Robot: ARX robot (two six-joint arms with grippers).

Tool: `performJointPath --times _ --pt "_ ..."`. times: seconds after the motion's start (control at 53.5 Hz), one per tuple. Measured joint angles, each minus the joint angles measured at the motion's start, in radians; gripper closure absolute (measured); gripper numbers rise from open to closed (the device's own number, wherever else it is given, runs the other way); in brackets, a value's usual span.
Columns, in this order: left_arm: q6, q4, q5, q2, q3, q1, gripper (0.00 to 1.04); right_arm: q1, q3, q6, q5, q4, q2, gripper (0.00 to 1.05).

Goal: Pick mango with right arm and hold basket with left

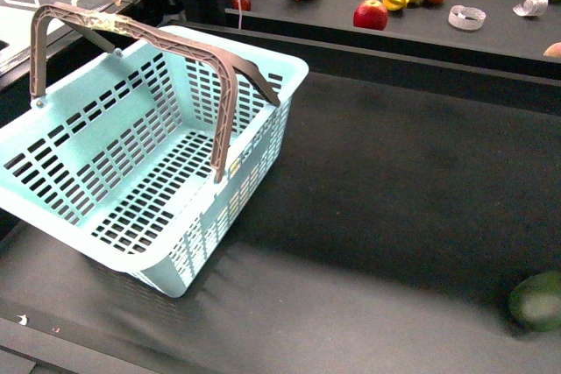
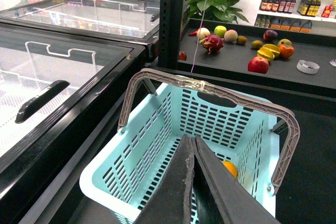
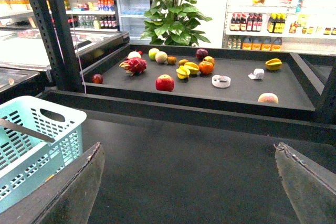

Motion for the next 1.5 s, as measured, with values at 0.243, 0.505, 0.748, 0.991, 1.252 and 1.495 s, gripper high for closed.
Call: performJointPath --times 0.243,0.505,0.748,0.991,1.252,1.495 --pt "0.001 -0.191 0.000 -0.217 -0.002 0.000 1.01 0.000 0.000 0.000 0.000 0.000 0.000 0.08" --pt "0.002 -0.351 0.000 -0.388 -0.003 0.000 1.01 0.000 0.000 0.000 0.000 0.000 0.000 0.08" --pt "0.002 -0.463 0.000 -0.503 -0.003 0.000 1.01 0.000 0.000 0.000 0.000 0.000 0.000 0.08" --pt "0.002 -0.547 0.000 -0.588 -0.003 0.000 1.01 0.000 0.000 0.000 0.000 0.000 0.000 0.08" --pt "0.003 -0.760 0.000 -0.792 -0.002 0.000 1.01 0.000 0.000 0.000 0.000 0.000 0.000 0.08" --pt "0.003 -0.764 0.000 -0.798 -0.002 0.000 1.01 0.000 0.000 0.000 0.000 0.000 0.000 0.08"
